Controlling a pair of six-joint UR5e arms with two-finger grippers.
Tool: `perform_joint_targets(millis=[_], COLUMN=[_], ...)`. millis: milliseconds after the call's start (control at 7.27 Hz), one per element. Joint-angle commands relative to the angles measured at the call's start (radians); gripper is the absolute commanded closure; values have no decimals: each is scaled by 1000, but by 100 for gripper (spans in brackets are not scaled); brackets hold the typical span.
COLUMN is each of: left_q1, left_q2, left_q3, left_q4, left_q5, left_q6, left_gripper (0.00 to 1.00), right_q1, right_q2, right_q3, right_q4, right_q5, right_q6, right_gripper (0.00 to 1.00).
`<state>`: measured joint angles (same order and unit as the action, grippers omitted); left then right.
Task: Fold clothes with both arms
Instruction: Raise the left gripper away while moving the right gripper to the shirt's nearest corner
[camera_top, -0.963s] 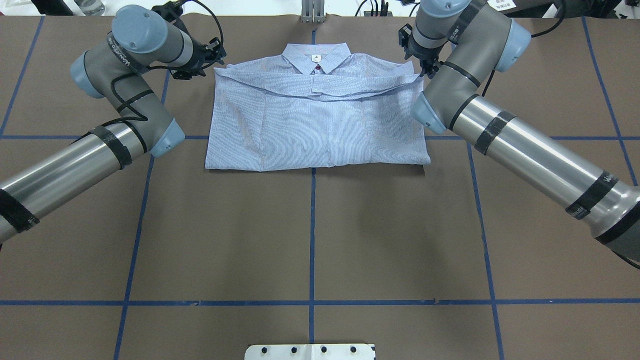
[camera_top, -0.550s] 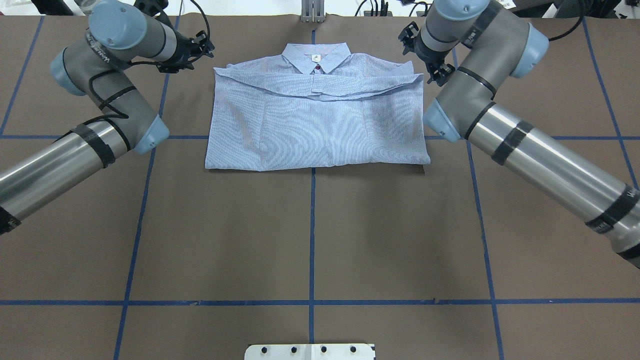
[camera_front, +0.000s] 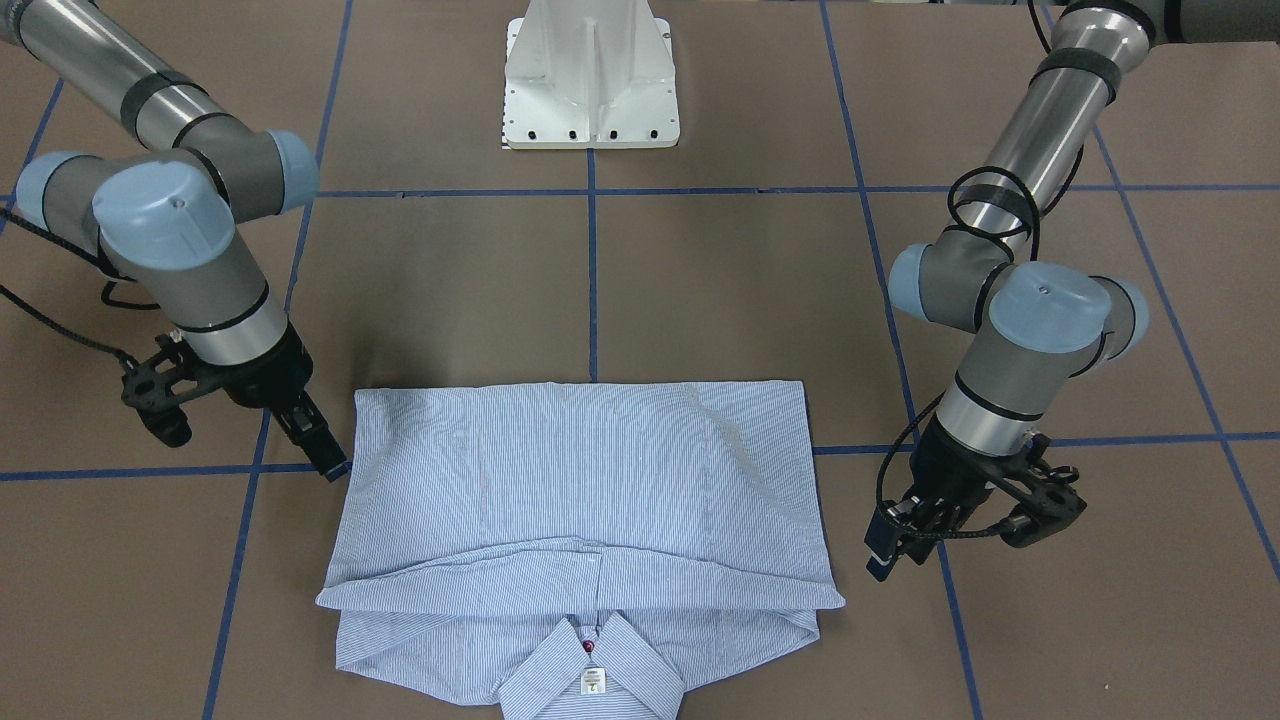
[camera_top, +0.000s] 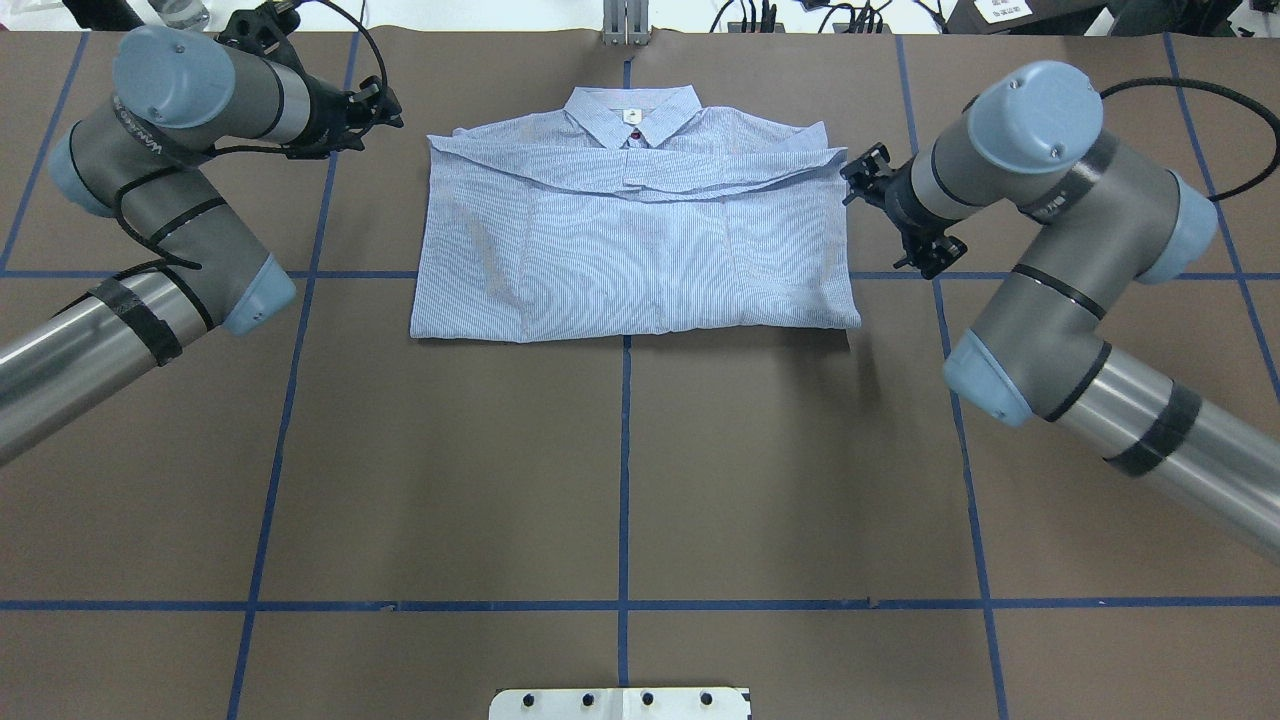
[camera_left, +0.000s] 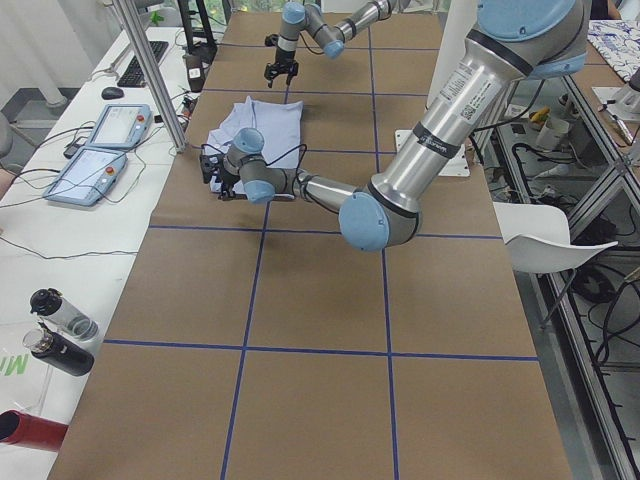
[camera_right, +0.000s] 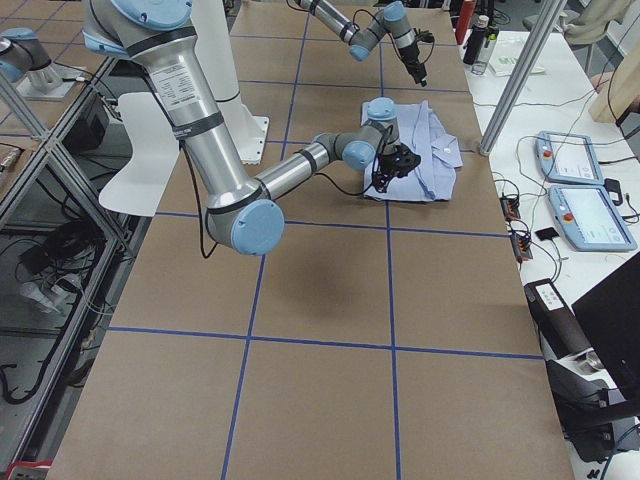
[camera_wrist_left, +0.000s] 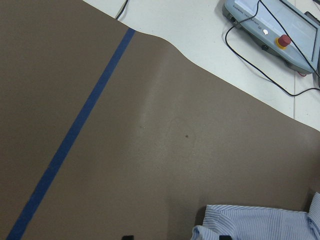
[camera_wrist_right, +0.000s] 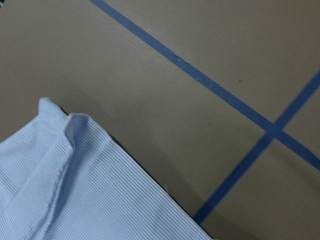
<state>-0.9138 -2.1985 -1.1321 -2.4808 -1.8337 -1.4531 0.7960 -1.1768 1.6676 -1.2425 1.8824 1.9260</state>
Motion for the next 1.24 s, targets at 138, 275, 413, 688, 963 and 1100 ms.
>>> perform_joint_targets(millis=[138,275,413,688,963,1100], left_q1=[1,3,3,3,4,6], left_q2=[45,51,51,54,63,66], left_q3=[-43,-43,-43,-41,-41,-41], left_q4=[-33,-35,-32,-32,-33,-32], left_q5=[-1,1,2,7,8,13], left_q6=[14,16,17,17,19,17], left_gripper=[35,35,35,35,35,35], right_q1=[-170,-184,-185,-185,-184,-184], right_q2=[-138,-123,-115,-73,-76,-75], right_q3=[146,121,101,-10,-31,-29], right_q4=[11,11,11,145,186,186], right_q5=[-153,-182,-184,-190,-190,-190], right_q6=[152,175,182,246,249,249], right_gripper=[2,4,7,12,36,66])
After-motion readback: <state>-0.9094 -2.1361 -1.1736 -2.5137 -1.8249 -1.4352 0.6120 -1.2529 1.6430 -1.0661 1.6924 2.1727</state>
